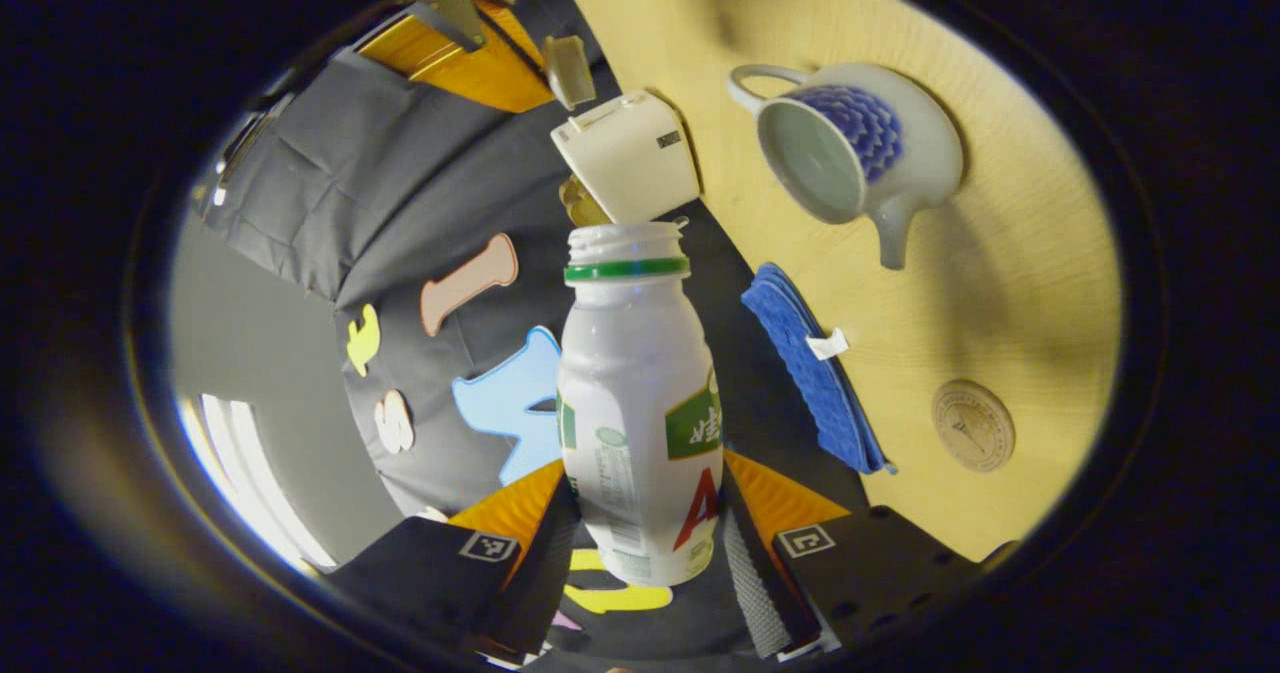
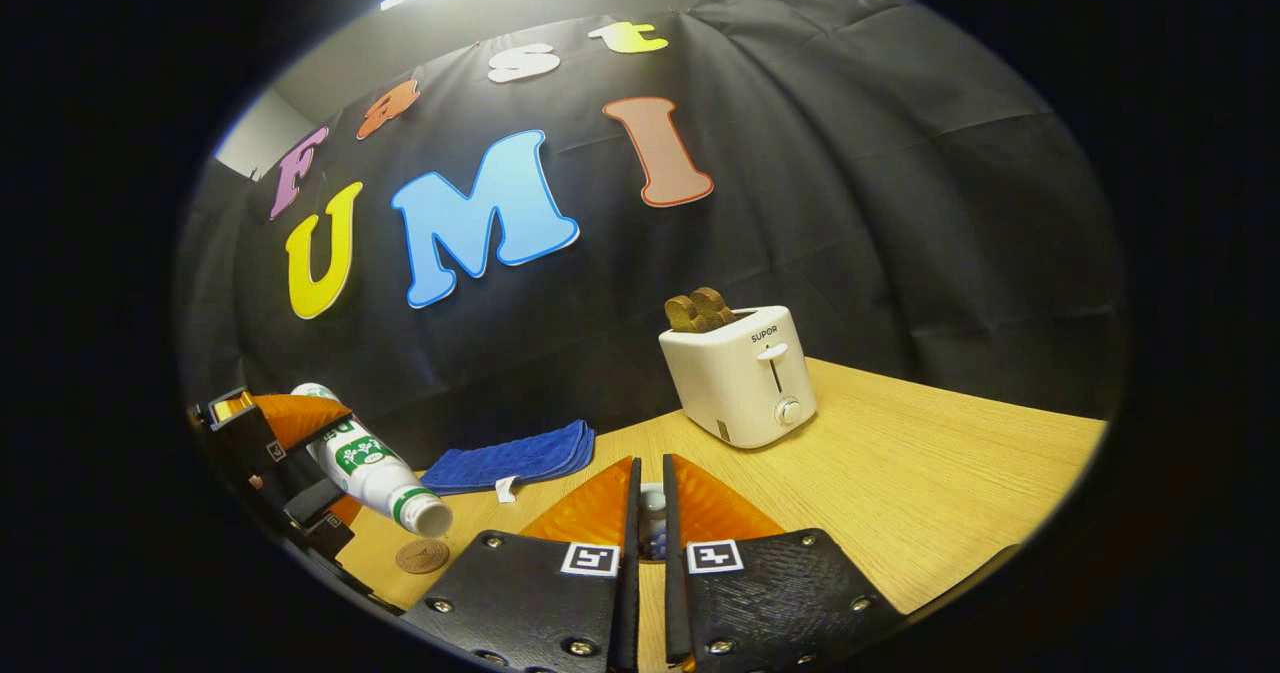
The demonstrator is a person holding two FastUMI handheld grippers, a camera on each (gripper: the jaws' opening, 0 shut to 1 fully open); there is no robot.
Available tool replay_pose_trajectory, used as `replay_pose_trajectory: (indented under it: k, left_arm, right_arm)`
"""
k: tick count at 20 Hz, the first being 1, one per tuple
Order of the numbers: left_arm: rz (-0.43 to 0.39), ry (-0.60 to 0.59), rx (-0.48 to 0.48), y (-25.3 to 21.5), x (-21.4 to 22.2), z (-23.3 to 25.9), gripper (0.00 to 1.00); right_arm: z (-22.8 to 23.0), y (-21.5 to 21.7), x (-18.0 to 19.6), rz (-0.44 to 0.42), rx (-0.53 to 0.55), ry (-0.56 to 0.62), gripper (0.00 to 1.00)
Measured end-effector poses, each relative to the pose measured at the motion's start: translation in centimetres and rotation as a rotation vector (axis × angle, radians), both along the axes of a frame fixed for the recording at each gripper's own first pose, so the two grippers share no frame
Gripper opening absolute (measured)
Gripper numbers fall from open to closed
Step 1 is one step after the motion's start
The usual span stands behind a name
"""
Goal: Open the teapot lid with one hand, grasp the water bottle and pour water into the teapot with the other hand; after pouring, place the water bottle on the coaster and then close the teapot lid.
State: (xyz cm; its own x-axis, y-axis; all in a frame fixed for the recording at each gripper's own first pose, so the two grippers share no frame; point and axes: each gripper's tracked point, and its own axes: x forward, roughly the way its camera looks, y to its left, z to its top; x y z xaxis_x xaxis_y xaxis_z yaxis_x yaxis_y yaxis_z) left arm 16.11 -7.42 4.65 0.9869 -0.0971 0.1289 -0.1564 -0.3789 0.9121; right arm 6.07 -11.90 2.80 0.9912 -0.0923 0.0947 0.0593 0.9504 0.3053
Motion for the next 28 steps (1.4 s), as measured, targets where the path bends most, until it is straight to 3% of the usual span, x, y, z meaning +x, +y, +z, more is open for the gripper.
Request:
replay_pose_trajectory:
  k: [1, 3, 6, 7, 12, 16, 17, 18, 21, 23, 26, 27, 28]
  left_arm:
    - [-0.013, 0.008, -0.052, 0.0, -0.2, -0.2, 0.74]
    - [-0.027, 0.017, -0.128, 0.3, -0.2, -0.5, 0.79]
    - [-0.013, 0.088, -0.314, 1.6, 0.4, -2.1, 0.78]
    - [-0.004, 0.111, -0.387, 2.2, 0.4, -2.7, 0.84]
    - [0.058, 0.192, -0.777, 5.5, 1.3, -4.4, 0.84]
    - [0.086, 0.223, -1.092, 7.9, -0.4, -4.9, 0.84]
    - [0.085, 0.228, -1.148, 8.1, -0.7, -5.0, 0.84]
    - [0.087, 0.228, -1.195, 8.5, -0.7, -5.0, 0.73]
    - [0.091, 0.241, -1.309, 9.2, -1.0, -5.8, 0.73]
    - [0.093, 0.239, -1.383, 9.8, -1.2, -6.1, 0.83]
    - [0.079, 0.255, -1.521, 10.2, -1.5, -6.5, 0.79]
    - [0.076, 0.261, -1.564, 10.3, -1.7, -6.5, 0.84]
    - [0.069, 0.259, -1.601, 10.5, -1.9, -6.4, 0.74]
  right_arm:
    - [0.0, 0.0, 0.0, 0.005, 0.006, -0.002, 0.1]
    - [0.0, -0.1, 0.1, 0.006, 0.016, -0.005, 0.1]
    - [0.1, -0.2, 0.1, 0.013, 0.034, -0.011, 0.11]
    - [0.2, -0.1, 0.1, 0.021, 0.039, -0.014, 0.1]
    - [0.1, 1.3, 0.2, 0.063, 0.018, -0.017, 0.1]
    - [0.0, 5.1, 0.2, 0.172, -0.035, -0.014, 0.1]
    - [-0.1, 6.1, 0.2, 0.205, -0.05, -0.014, 0.1]
    - [-0.2, 7.1, 0.2, 0.233, -0.066, -0.013, 0.1]
    - [-0.8, 9.2, 0.2, 0.293, -0.112, -0.006, 0.1]
    - [-1.4, 10.3, 0.4, 0.319, -0.141, 0.008, 0.1]
    - [-2.4, 11.7, 0.6, 0.344, -0.205, 0.034, 0.1]
    - [-2.8, 12.1, 0.8, 0.345, -0.229, 0.043, 0.1]
    - [-3.1, 12.4, 1.0, 0.345, -0.251, 0.051, 0.1]
